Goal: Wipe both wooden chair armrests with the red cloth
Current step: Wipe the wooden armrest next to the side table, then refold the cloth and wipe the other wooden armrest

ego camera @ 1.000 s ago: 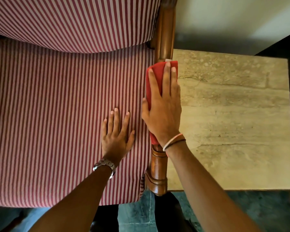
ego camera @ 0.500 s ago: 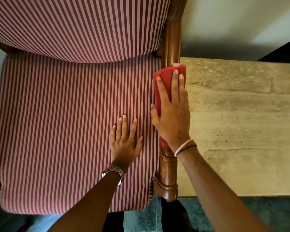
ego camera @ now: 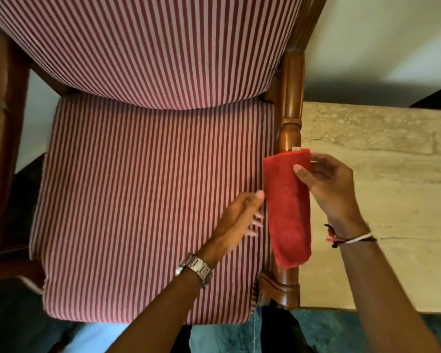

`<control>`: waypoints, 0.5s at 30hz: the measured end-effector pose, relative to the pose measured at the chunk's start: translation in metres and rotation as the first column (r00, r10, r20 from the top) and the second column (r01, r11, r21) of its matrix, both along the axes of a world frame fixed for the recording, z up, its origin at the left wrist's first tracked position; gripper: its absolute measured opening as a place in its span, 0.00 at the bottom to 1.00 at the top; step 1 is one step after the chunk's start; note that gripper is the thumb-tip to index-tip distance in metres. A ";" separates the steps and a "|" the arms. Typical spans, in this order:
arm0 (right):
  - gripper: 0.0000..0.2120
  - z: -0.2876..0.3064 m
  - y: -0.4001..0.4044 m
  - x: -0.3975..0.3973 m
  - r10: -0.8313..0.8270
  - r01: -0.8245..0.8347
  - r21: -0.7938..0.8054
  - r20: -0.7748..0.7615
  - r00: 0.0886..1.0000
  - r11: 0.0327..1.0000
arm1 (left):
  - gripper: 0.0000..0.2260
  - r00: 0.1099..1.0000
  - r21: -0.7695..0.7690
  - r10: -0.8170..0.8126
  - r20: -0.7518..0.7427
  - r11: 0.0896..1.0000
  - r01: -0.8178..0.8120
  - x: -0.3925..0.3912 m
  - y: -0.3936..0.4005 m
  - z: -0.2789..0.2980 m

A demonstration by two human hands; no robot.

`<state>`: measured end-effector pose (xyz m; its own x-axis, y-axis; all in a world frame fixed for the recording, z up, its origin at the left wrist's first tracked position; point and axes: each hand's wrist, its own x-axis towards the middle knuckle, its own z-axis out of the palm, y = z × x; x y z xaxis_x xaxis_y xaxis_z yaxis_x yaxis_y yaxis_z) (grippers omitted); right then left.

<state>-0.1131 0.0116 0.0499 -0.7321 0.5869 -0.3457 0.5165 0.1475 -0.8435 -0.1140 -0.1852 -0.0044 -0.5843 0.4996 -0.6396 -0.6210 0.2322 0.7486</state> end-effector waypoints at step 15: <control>0.14 0.008 -0.136 -0.064 0.085 -0.096 -0.078 -0.144 0.986 0.992 | 0.17 0.968 0.002 0.190 0.166 0.981 -0.193 -0.031 -0.098 0.020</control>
